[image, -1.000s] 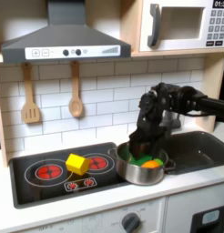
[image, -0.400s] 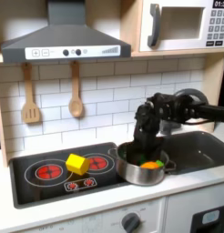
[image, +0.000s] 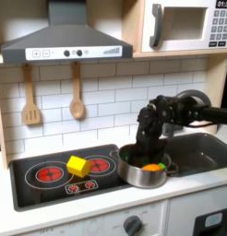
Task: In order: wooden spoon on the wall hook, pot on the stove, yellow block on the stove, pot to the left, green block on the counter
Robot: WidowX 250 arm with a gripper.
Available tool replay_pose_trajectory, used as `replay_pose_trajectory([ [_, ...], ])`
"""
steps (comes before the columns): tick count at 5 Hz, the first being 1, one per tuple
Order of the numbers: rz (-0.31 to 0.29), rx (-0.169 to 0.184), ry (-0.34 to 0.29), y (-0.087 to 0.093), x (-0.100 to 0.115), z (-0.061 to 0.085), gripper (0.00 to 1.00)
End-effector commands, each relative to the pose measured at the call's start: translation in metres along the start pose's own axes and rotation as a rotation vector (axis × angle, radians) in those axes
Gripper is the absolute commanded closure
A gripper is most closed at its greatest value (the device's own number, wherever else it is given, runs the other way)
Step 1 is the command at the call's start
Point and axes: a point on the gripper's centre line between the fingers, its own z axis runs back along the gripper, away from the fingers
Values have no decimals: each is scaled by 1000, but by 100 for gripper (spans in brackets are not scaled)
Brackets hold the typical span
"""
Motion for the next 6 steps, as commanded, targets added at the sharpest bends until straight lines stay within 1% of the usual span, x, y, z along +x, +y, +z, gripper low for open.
replay_pose_trajectory([
  [1,77,46,-69,3,8,-7,95],
  [2,139,82,-115,12,1,-24,100],
  [3,153,85,-158,16,5,-19,100],
  [4,154,69,-188,13,11,-7,100],
  [5,142,61,-191,13,13,-1,100],
  [6,170,44,-148,14,17,4,100],
])
